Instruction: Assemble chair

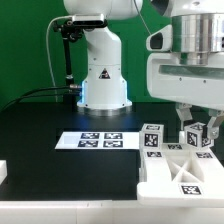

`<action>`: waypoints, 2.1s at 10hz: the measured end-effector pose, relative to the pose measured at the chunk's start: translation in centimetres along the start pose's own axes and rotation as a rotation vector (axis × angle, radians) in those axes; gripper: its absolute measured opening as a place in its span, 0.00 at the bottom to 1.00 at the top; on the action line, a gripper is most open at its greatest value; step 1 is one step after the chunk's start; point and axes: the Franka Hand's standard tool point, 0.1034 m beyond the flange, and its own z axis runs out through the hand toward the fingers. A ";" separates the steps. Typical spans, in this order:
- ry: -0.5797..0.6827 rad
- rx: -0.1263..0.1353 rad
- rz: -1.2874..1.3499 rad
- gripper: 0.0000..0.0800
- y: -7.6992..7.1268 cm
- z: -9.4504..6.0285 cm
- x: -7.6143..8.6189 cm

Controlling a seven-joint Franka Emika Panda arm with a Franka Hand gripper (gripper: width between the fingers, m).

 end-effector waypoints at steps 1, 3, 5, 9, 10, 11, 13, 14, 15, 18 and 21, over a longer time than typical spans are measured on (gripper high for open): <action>0.000 0.000 0.034 0.36 0.0 0.0 -0.1; -0.007 0.003 0.084 0.36 -0.1 0.0 -0.2; -0.008 0.002 0.054 0.69 -0.1 0.1 -0.3; -0.009 -0.002 -0.420 0.81 -0.4 0.5 -1.6; -0.009 -0.002 -0.479 0.81 -0.4 0.5 -1.5; -0.009 -0.002 -0.545 0.81 -0.4 0.5 -1.4; 0.010 -0.025 -0.820 0.81 -0.4 0.3 -0.9; 0.014 -0.027 -1.009 0.81 -0.3 0.2 -0.4; 0.017 -0.026 -1.089 0.81 -0.3 0.3 0.0; 0.017 -0.025 -1.014 0.69 -0.3 0.4 0.0; 0.019 -0.022 -0.794 0.35 -0.3 0.4 0.0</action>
Offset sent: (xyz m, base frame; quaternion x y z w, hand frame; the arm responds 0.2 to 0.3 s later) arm 0.0000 0.0000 0.0000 0.0000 0.0000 -0.0650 0.9979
